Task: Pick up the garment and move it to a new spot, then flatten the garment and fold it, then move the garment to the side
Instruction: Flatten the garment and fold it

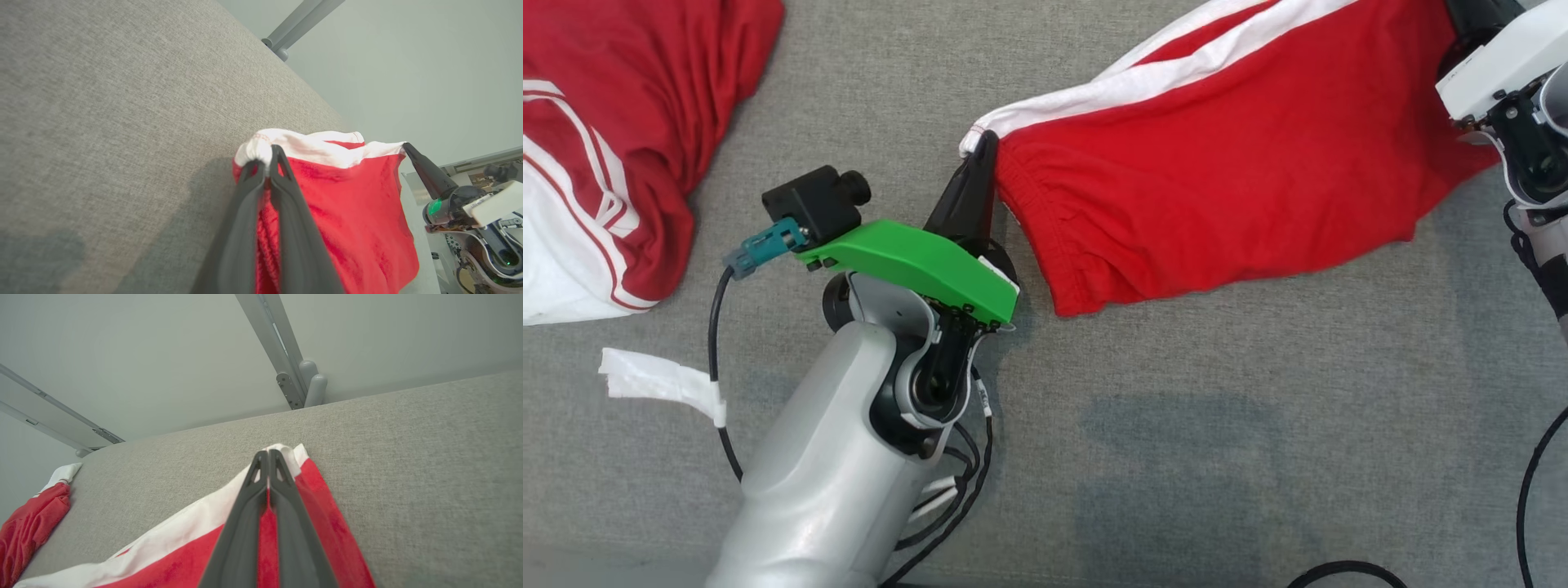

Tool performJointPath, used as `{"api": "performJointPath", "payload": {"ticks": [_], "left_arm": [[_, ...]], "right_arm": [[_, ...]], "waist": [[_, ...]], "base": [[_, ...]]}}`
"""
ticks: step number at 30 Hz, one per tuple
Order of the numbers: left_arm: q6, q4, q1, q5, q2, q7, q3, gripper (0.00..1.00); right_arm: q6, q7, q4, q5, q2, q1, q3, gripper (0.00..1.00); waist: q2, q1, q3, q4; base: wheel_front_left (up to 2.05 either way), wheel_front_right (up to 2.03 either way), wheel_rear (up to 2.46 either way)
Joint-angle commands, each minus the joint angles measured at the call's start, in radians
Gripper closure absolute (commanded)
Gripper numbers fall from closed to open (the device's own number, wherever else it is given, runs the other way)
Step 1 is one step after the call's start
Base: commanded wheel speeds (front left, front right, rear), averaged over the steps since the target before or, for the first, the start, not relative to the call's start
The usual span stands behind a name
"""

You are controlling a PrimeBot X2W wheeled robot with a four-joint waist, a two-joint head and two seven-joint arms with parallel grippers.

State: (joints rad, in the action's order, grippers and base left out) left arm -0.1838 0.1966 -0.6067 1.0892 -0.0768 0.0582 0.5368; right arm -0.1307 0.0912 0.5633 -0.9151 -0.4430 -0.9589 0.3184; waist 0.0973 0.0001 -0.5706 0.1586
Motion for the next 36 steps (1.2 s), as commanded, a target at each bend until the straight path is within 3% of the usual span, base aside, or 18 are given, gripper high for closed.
{"api": "performJointPath", "payload": {"ticks": [1,12,13,14,15,16,17,18,19,20,26,30,36], "left_arm": [[0.004,0.011,-0.023,0.012,0.004,-0.002,0.004,1.0],[-0.023,0.096,-0.119,0.029,0.023,0.028,0.061,1.0],[-0.029,0.109,-0.127,0.014,0.023,0.037,0.067,1.0],[-0.036,0.122,-0.132,0.006,0.024,0.047,0.071,1.0],[-0.038,0.131,-0.135,0.002,0.024,0.054,0.075,0.9],[-0.04,0.139,-0.139,0.003,0.024,0.059,0.079,0.85],[-0.04,0.146,-0.141,0.008,0.024,0.065,0.082,0.79],[-0.04,0.152,-0.14,0.011,0.024,0.068,0.085,0.62],[-0.041,0.157,-0.14,0.008,0.024,0.075,0.088,0.37],[-0.05,0.168,-0.134,-0.006,0.02,0.095,0.085,0.0],[-0.074,0.146,-0.078,-0.055,-0.033,0.148,0.088,0.0],[-0.12,0.065,-0.005,-0.141,-0.103,0.184,0.095,0.0],[-0.197,-0.099,0.131,-0.289,-0.196,0.206,0.095,0.0]], "right_arm": [[0.0,-0.021,0.017,0.001,-0.005,-0.014,0.0,1.0],[0.0,-0.085,0.14,0.034,-0.024,-0.1,0.053,1.0],[0.0,-0.097,0.15,0.041,-0.025,-0.104,0.06,0.94],[0.0,-0.109,0.159,0.046,-0.024,-0.109,0.066,0.63],[0.0,-0.119,0.167,0.05,-0.02,-0.115,0.072,0.07],[0.0,-0.126,0.173,0.057,-0.017,-0.12,0.078,0.0],[0.0,-0.131,0.176,0.065,-0.014,-0.125,0.089,0.0],[0.0,-0.132,0.172,0.065,-0.009,-0.128,0.1,0.0],[0.0,-0.133,0.161,0.065,-0.007,-0.129,0.113,0.0],[0.0,-0.136,0.132,0.081,-0.022,-0.128,0.143,0.0],[0.0,-0.077,0.023,0.102,-0.065,-0.063,0.23,0.0],[0.0,0.011,-0.067,0.111,-0.127,-0.009,0.264,0.0],[0.0,0.104,-0.119,0.129,-0.177,0.059,0.228,0.0]], "waist": [[0.0002,-0.0001,-0.015,0.022],[0.0002,-0.0001,-0.048,0.04],[0.0002,-0.0001,-0.048,0.04],[0.0002,-0.0001,-0.048,0.04],[0.0002,-0.0001,-0.049,0.037],[0.0002,-0.0001,-0.049,0.033],[0.0002,-0.0001,-0.048,0.028],[0.0002,-0.0001,-0.045,0.022],[0.0002,-0.0001,-0.041,0.016],[0.0002,-0.0001,-0.03,0.002],[0.0002,-0.0001,0.021,-0.04],[0.0002,-0.0001,0.051,-0.064],[0.0002,-0.0001,0.054,-0.055]], "base": [[0.0,0.0,0.0],[0.0,0.0,0.0],[0.0,0.0,0.0],[0.0,0.0,0.0],[0.0,0.0,0.0],[0.0,0.0,0.0],[0.0,0.0,0.0],[0.0,0.0,0.0],[0.0,0.0,0.0],[0.0,0.0,0.0],[0.0,0.0,0.0],[0.0,0.0,0.0],[0.0,0.0,0.0]]}}
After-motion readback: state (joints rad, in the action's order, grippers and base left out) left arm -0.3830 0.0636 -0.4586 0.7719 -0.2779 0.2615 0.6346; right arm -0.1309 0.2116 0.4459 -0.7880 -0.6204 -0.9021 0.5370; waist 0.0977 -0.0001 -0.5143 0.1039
